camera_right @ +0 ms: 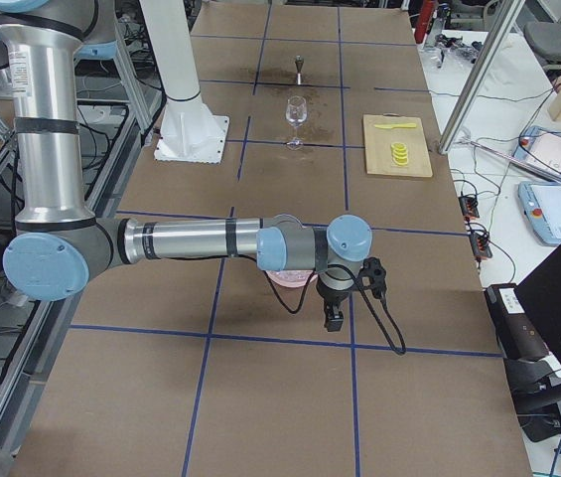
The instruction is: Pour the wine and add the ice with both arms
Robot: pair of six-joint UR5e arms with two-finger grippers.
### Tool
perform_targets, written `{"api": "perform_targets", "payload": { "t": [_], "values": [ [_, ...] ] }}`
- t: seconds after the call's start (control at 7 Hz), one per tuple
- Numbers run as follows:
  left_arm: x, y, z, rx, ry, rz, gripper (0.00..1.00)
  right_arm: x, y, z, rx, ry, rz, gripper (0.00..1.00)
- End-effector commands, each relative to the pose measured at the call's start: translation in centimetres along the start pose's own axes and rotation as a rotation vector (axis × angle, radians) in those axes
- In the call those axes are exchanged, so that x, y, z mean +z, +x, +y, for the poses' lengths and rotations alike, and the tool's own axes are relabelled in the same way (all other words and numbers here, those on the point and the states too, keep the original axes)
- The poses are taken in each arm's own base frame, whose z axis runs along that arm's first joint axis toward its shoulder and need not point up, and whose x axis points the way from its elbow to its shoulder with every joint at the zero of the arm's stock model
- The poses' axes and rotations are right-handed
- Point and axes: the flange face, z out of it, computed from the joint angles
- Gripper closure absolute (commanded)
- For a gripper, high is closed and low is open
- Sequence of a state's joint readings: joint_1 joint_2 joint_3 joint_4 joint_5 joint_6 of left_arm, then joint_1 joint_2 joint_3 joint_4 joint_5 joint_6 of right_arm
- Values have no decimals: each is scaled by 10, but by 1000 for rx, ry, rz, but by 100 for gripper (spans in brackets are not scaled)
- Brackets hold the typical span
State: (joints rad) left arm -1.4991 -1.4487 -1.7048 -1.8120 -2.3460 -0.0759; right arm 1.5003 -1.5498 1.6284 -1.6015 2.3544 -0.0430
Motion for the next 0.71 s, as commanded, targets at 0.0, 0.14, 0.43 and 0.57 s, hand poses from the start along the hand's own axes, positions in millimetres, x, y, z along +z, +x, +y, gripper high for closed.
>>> {"api": "perform_targets", "payload": {
  "t": [0.0,0.14,0.43,0.57],
  "values": [
    [-3,10,-6,48,11,6,0,-4,-3,-2,-7,7,0,0],
    [7,20,-7,68,-10,11,0,-8,-8,-2,-14,16,0,0],
    [1,56,-39,14,18,35,0,-11,-11,-2,-21,21,-1,0],
    [9,56,-38,1,-8,106,0,-11,-11,-2,-20,21,-1,0]
  ]
}}
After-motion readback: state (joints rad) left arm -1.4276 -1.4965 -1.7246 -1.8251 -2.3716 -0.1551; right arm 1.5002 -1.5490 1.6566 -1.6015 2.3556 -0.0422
